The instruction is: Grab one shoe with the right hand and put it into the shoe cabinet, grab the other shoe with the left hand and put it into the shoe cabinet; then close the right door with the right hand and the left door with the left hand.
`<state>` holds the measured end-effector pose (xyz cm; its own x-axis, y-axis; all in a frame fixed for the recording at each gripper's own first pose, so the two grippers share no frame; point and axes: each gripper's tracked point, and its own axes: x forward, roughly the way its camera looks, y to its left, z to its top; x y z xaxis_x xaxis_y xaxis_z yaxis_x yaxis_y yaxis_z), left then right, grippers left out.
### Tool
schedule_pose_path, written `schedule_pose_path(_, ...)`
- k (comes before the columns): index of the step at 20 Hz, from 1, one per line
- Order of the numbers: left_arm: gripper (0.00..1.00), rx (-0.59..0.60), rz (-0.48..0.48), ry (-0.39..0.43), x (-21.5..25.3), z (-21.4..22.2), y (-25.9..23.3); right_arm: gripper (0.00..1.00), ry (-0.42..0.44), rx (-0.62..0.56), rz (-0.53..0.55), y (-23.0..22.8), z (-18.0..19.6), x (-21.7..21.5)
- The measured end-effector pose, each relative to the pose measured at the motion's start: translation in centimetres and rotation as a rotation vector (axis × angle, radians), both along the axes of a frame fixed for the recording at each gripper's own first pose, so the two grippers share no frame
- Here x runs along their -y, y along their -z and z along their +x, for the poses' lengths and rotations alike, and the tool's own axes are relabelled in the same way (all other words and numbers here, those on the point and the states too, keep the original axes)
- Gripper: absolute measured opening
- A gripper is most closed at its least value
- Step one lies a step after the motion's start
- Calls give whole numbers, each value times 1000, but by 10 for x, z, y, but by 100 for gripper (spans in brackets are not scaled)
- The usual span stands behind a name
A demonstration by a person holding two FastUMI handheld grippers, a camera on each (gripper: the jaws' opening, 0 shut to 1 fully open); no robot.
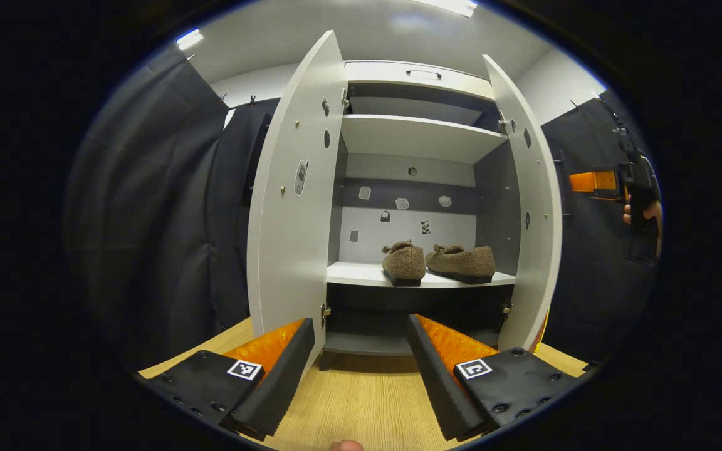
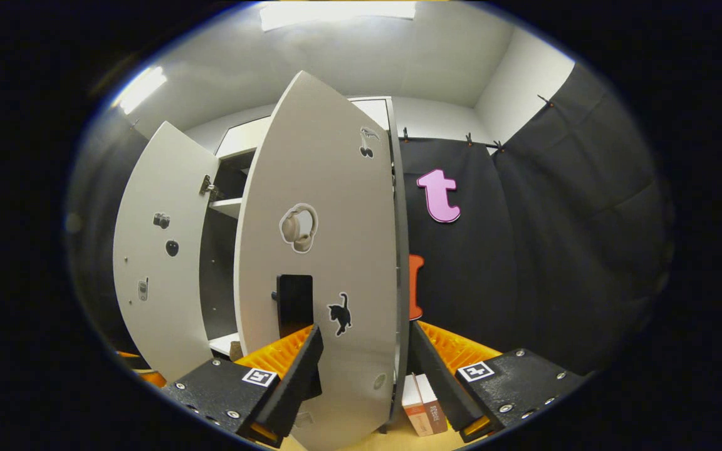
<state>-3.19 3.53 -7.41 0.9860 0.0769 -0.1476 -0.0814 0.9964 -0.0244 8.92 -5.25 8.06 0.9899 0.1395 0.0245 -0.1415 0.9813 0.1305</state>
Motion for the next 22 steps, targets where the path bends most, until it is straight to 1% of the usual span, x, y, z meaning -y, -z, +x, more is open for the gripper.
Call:
schedule_pose_path(1,97,-5,-1,0,0,0,1,89,-20,1,11,-1,2,-8)
schedule_pose_path(2,97,-7,1,-3,-1,-1,2,96,-31,0,13,0,3,-13)
schedule_pose_path(3,96,-8,4,-7,-2,-2,2,97,-34,0,5,0,5,-15)
schedule_pose_path(4,96,-10,5,-11,-3,-3,3,91,-41,1,-6,2,6,-18)
schedule_pose_path(12,96,-8,4,-8,-1,-3,2,92,-137,-20,-4,16,23,-70)
schedule_pose_path(16,97,-7,-1,-5,-1,0,2,91,-131,-22,-12,22,38,-80)
schedule_pose_path(17,94,-7,-4,-4,-1,1,2,91,-133,-18,-10,22,41,-83)
schedule_pose_path(18,97,-9,-6,-3,1,2,4,92,-140,-22,-6,24,44,-87)
schedule_pose_path(19,94,-11,-4,-3,0,2,4,92,-141,-16,-6,23,47,-89)
schedule_pose_path(20,97,-10,-3,-2,1,3,4,91,-143,-12,-17,23,50,-91)
schedule_pose_path(22,97,-7,-1,1,2,5,3,91,-137,-2,-47,23,54,-96)
